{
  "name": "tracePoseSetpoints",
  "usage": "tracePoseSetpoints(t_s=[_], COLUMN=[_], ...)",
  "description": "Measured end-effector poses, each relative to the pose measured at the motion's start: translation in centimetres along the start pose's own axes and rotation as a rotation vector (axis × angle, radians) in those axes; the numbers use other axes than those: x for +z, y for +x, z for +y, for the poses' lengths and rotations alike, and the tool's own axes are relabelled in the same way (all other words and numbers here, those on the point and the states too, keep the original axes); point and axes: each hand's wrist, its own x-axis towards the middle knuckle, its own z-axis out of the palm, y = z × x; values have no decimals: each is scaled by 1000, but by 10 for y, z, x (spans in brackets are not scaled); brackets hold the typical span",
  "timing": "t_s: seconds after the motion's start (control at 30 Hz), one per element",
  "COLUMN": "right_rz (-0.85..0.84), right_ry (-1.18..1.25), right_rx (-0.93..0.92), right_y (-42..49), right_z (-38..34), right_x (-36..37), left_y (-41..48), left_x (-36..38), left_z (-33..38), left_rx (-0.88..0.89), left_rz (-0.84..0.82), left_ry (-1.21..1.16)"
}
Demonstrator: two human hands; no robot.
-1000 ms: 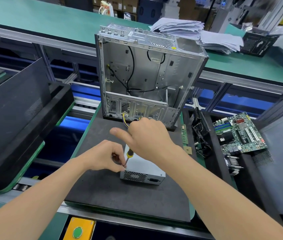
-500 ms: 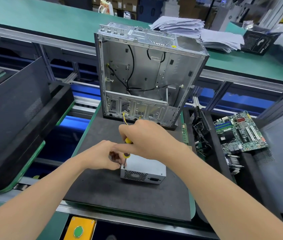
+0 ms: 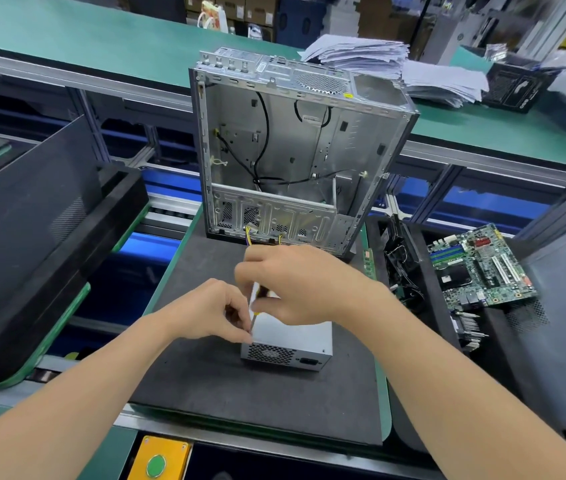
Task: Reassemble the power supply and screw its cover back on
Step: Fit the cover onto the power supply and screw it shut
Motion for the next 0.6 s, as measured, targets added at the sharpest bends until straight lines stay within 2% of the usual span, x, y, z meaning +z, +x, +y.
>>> tracePoseSetpoints(t_s=[0.1, 0.23, 0.37, 0.47, 0.53, 0.6], right_rz=[-99, -17, 118, 233, 276, 273], right_ry=[80, 77, -45, -91, -76, -109], right_rx=[-80, -37, 73, 247, 385, 448], right_y=[-1, 4, 9, 12, 14, 16], right_z=[3, -5, -10, -12, -11, -9], right_x=[-5, -2, 6, 10, 14, 18], left_y=[0, -1, -1, -1, -1, 0], left_x=[-1, -2, -3, -1, 1, 2], left_z=[1, 1, 2, 1, 1, 0], left_rx=[-5, -14, -23, -48, -57, -43], left_rz=[-12, -33, -24, -16, 0, 0], left_ry=[27, 33, 17, 35, 15, 1])
